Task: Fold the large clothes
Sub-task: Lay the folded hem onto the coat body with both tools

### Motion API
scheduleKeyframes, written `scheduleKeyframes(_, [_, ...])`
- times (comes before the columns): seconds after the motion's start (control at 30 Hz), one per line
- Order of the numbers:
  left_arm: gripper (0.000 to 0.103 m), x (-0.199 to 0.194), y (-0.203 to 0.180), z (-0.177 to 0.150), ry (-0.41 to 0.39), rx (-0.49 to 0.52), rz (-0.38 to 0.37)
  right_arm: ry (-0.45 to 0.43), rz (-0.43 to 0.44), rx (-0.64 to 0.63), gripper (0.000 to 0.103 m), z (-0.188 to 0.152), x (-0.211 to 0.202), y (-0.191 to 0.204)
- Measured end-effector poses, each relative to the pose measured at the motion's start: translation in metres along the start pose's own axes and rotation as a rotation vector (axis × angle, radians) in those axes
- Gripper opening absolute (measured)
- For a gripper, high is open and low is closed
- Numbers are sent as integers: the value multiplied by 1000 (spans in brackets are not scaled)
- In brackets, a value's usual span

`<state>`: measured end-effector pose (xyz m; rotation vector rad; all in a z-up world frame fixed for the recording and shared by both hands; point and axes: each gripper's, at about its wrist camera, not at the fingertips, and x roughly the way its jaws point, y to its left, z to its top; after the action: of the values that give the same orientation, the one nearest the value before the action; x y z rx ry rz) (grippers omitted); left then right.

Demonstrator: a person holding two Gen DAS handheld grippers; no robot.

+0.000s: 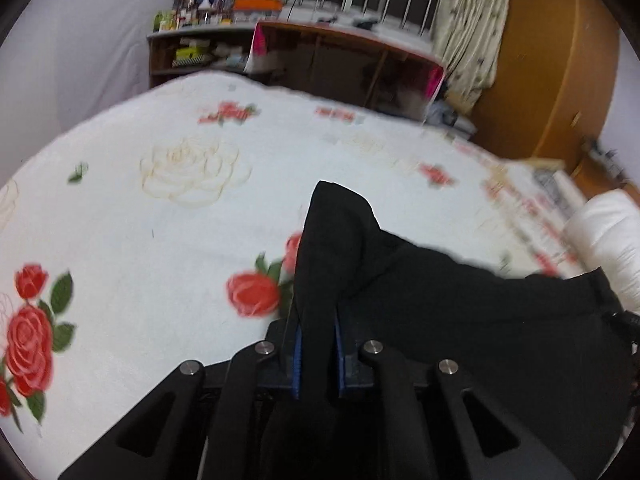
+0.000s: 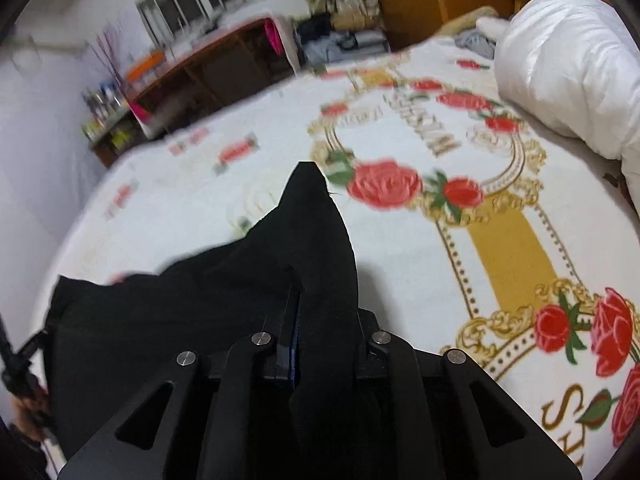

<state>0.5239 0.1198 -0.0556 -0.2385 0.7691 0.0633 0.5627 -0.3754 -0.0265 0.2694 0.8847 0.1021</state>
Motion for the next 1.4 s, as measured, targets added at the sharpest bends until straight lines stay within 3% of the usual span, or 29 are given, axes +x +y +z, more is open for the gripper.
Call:
scheduleKeyframes(0.13, [18, 19, 2, -10, 1, -11, 22, 32, -47, -16, 19, -10, 34, -2])
scheduleKeyframes(0.4, [28, 33, 2, -10, 46, -15, 59, 68, -106, -23, 30, -13, 45, -5])
scheduleKeyframes(0.53, [30, 11, 4, 3, 41, -28, 51, 45, -140, -35, 33, -6, 12, 2])
scheduleKeyframes(0.73, [30, -40, 7, 15, -41, -3, 76, -97, -76, -48, 33, -13, -67, 9])
scheduleKeyframes(0.9, [30, -97, -17, -6, -131, 12, -43, -159, 20, -67, 33, -57, -109, 35])
scheduleKeyframes(0.97, [30, -105, -37, -28, -124, 40, -116, -137, 20, -105, 33, -85, -104, 51])
scheduleKeyframes(1.03, [30, -94, -56, -50, -80, 94, -141, -96, 13, -151, 33, -104, -88, 61])
scheduleKeyframes(1.1, [30, -75, -62, -63, -42, 132, -98, -95, -42, -211, 33, -117, -66, 62])
scheduleKeyframes(1.17, [30, -52, -50, -75, -3, 100, -57, -118, -67, -199, 33, -118, -54, 48])
scheduleKeyframes(1.27, [29, -41, -31, -79, -25, 13, -73, -116, -56, -105, 27, -114, -34, 21])
scheduleKeyframes(1.4, [29, -36, -41, -77, -23, 58, -30, -121, -99, -140, 26, -112, -25, 26])
